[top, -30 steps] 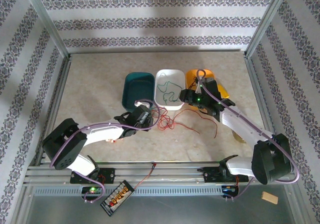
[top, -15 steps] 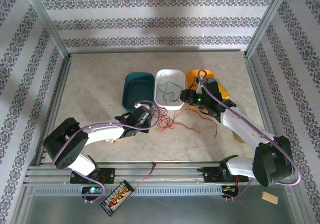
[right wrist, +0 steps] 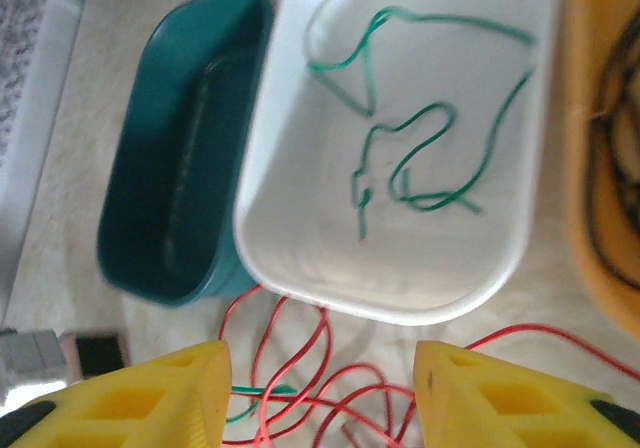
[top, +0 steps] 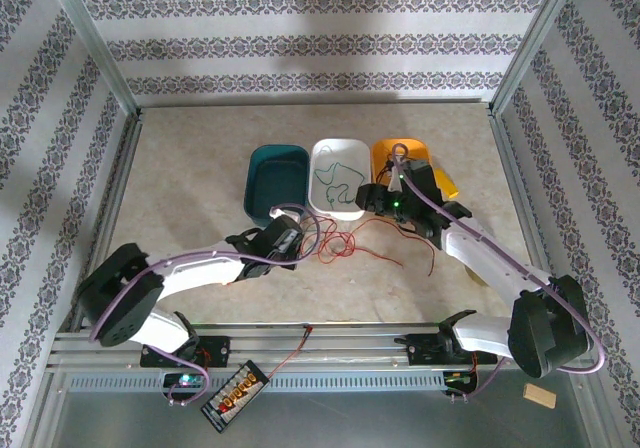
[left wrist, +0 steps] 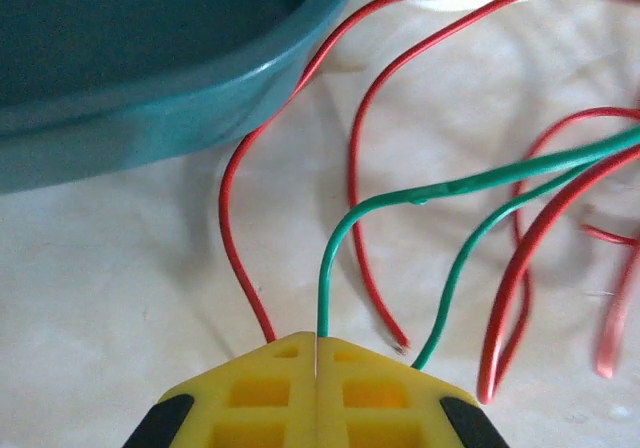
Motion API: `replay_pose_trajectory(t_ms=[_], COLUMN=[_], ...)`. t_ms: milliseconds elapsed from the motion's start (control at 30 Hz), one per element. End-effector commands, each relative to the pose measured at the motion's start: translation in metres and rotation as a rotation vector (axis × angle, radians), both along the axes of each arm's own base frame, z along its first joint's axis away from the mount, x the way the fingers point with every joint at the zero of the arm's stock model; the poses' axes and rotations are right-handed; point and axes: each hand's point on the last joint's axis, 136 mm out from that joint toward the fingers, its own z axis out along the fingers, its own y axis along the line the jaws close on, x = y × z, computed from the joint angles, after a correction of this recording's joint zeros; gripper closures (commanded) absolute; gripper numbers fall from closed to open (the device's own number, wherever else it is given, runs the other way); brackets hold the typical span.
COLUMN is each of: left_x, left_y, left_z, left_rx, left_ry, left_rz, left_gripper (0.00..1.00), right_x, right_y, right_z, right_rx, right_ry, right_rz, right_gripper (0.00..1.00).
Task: Untangle the cables
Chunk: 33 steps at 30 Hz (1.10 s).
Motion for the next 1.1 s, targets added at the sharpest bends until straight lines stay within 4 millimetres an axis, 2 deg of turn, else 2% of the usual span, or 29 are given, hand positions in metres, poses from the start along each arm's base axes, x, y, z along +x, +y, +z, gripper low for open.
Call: replay_pose_trajectory(t_ms=[0, 67, 233, 367, 533, 600, 700, 767, 867, 967, 1067], left_x=[-0.001, -0.004, -0.008, -0.006, -0.005, -0.002, 0.012, 0.027, 0.055, 0.089, 0.124], left_y=[-0.013, -0.018, -0.02, -0.015, -0.011, -0.01, -0.011, -0.016, -0.028, -0.039, -0.047], left_z=[0.037, 0.055, 0.084, 0.111, 0.135, 0.138, 0.142, 0.144, 0.143, 0.13, 0.111], left_rx=[-0.072, -0.111, -0.143, -0.18, -0.195, -0.181, -0.165, -0.154, -0.145, -0.124, -0.115], left_ry=[-0.128, -0.168, -0.224, -0.304, -0.355, -0.361, -0.371, -0.369, -0.357, -0.316, -0.268], left_rz=[-0.107, -0.159, -0.201, -0.188, -0.177, -0.165, -0.113, -0.088, -0.053, -0.004, 0.049], left_gripper=[1.0, 1.0, 1.0, 1.0, 1.0, 1.0, 1.0, 1.0, 1.0, 1.0, 1.0], right_x=[-0.028, -0.042, -0.064, -0.062, -0.056, -0.048, -0.031, -0.019, -0.012, -0.015, -0.022], right_y=[0.032, 0.046, 0.069, 0.068, 0.063, 0.054, 0.025, -0.004, -0.038, -0.052, -0.058], right_z=[0.004, -0.002, -0.025, -0.046, -0.043, -0.039, -0.03, -0.02, 0.0, 0.014, 0.019], right_rx=[0.03, 0.023, -0.027, -0.097, -0.109, -0.128, -0.165, -0.177, -0.138, -0.13, -0.145], right_ry=[-0.01, 0.003, 0.052, 0.087, 0.052, 0.028, -0.018, -0.053, -0.114, -0.162, -0.172], right_rz=[0.212, 0.294, 0.413, 0.4, 0.371, 0.326, 0.182, 0.039, -0.11, -0.157, -0.161], right_gripper=[0.49, 0.48, 0.47, 0.46, 0.47, 0.47, 0.46, 0.46, 0.45, 0.44, 0.44])
